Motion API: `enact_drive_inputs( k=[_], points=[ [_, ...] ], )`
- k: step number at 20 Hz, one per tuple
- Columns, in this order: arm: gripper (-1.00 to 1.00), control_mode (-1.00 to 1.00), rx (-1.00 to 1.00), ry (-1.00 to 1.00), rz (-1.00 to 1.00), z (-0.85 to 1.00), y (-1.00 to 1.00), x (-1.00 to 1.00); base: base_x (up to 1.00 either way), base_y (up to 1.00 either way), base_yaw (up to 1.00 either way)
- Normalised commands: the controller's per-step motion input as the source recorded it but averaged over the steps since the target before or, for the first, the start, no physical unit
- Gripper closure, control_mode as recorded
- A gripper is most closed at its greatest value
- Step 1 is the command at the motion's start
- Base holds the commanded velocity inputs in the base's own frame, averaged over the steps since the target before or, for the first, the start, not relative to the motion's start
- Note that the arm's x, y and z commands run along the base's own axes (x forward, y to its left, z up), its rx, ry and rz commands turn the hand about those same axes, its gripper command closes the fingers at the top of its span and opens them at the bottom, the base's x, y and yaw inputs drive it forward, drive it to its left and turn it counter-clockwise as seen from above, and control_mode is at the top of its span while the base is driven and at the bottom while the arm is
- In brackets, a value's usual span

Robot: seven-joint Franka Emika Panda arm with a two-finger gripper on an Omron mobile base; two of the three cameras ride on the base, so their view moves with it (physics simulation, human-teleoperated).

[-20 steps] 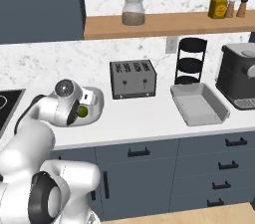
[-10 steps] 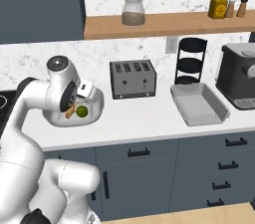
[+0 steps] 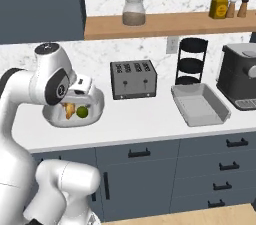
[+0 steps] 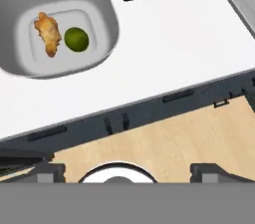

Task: Place one lime and one chicken drumstick in each tupperware on the nearby counter, to pack two identical lunches.

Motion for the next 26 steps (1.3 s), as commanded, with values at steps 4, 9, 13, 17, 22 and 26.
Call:
enact_drive_inputs(
  k=[4,9,13,17,22,26],
  points=[
    [-1.00,-1.00,-0.17,0.00,0.26,-0.35,0.01,-0.77,0.00,0.00,0.00],
    [-1.00,1.00,-0.04,-0.01,0.15,-0.29,0.00,-0.46,-0.32,-0.02,0.10],
    [-1.00,1.00,0.00,0.00,0.00,0.00,0.00,0.00,-0.69,-0.66,0.10],
    [-1.00,1.00,0.00,0.00,0.00,0.00,0.00,0.00,-0.39,-1.00,-0.03],
    [-1.00,1.00,0.00,0.00,0.00,0.00,0.00,0.00,-0.09,-1.00,-0.02],
    [-1.00,1.00,0.00,0.00,0.00,0.00,0.00,0.00,0.00,-1.00,0.00]
  ],
)
